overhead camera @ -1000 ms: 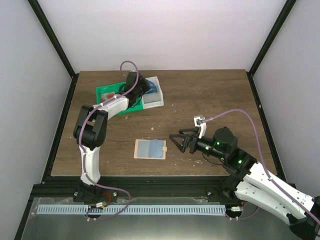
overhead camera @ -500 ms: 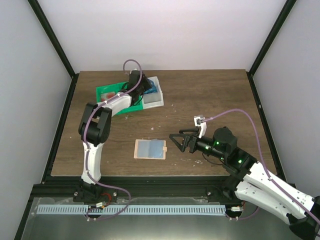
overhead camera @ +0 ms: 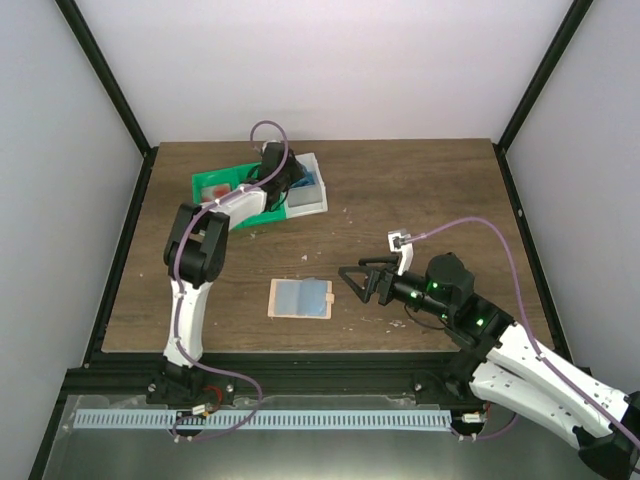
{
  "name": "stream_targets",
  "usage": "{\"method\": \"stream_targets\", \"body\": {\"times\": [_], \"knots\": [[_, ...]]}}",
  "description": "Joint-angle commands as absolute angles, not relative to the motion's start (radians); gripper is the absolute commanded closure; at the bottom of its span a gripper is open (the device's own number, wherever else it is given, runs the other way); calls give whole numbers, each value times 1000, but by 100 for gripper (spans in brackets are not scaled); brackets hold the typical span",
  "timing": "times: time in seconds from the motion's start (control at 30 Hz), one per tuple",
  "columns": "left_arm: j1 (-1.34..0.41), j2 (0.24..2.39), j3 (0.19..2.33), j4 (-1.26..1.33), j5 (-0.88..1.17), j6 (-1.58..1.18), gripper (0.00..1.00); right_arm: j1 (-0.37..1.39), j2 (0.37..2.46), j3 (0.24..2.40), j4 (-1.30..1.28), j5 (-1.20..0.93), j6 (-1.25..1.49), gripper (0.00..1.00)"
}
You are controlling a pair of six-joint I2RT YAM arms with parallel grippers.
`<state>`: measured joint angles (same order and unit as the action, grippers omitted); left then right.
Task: Take the credit cards out of the card holder
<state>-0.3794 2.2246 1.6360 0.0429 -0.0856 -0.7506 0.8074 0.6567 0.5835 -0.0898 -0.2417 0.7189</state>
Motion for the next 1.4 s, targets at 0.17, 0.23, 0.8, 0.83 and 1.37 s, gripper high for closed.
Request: {"method": "stream_targets", "body": {"times": [0.17, 0.23, 0.8, 0.83, 1.37], "knots": [[-373, 2288, 1718, 26, -106, -737, 100, 804, 650, 634, -107, -217, 720, 0], [-373, 2295, 1722, 25, -105, -743, 100, 804, 650, 638, -107, -215, 716, 0], [-374, 2292, 1725, 5, -127, -750, 100, 804, 645, 640, -117, -202, 701, 0], [-374, 2280, 1719, 5, -117, -750, 100, 804, 647, 636, -117, -192, 694, 0], [-370, 1819, 1442, 12, 50, -701, 100, 687, 1080, 901, -138, 14, 453, 21]]}}
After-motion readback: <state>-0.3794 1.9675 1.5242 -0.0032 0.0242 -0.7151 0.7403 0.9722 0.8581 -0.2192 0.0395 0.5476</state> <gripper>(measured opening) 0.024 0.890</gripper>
